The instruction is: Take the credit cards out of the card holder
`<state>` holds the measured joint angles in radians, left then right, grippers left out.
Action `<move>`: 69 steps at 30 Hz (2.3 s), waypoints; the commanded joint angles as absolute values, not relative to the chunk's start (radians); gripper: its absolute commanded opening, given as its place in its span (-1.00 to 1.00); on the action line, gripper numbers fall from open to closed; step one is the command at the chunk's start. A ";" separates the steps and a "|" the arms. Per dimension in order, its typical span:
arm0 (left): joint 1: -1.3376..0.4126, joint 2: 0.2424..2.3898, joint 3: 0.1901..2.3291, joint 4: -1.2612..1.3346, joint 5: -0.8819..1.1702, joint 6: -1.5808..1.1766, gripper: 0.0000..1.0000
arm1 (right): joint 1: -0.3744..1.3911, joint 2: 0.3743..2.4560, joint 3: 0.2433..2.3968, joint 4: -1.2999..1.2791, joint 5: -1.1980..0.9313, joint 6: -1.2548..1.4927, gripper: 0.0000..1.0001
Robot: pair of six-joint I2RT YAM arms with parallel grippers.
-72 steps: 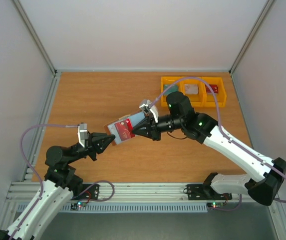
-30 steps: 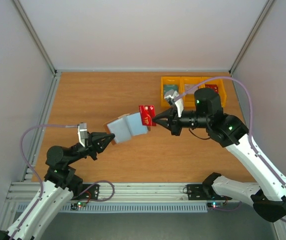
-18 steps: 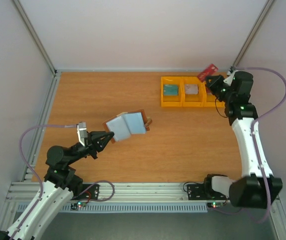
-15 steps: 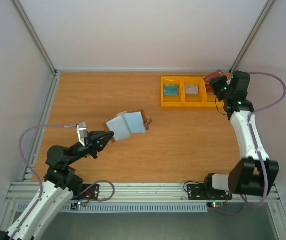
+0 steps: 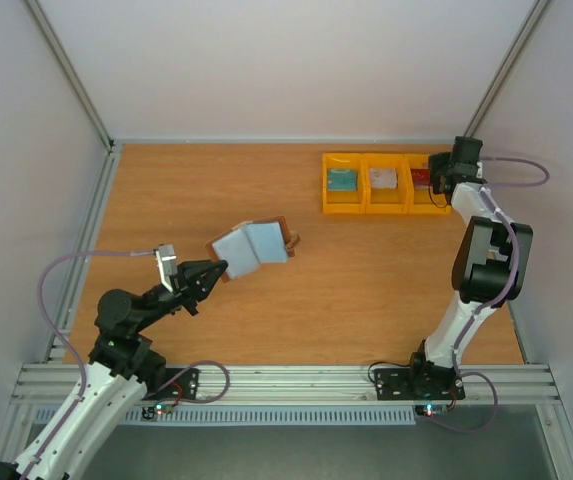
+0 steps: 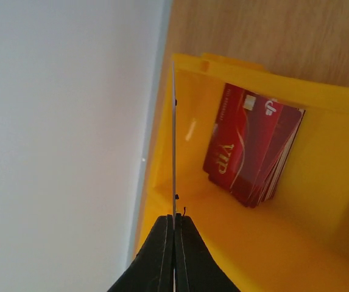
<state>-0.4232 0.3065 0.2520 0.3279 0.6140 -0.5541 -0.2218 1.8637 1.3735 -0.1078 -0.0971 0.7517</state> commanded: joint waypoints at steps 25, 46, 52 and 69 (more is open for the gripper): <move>-0.423 0.340 0.241 0.364 0.555 -0.497 -0.99 | -0.224 2.179 1.574 -0.131 -0.146 0.924 -0.97; -0.423 0.327 0.238 0.365 0.557 -0.498 -0.99 | -0.225 2.118 1.728 -0.362 -0.099 0.745 0.56; -0.425 0.322 0.236 0.363 0.571 -0.497 -1.00 | -0.207 1.938 1.686 -0.302 -0.215 0.482 0.50; -0.426 0.301 0.238 0.321 0.527 -0.494 -0.99 | 0.790 1.328 1.537 -0.624 -0.358 -0.595 0.40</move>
<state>-0.4232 0.3233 0.2443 0.2813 0.5499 -0.5076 0.6170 1.3487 1.5505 -0.4393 -0.4423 -0.3264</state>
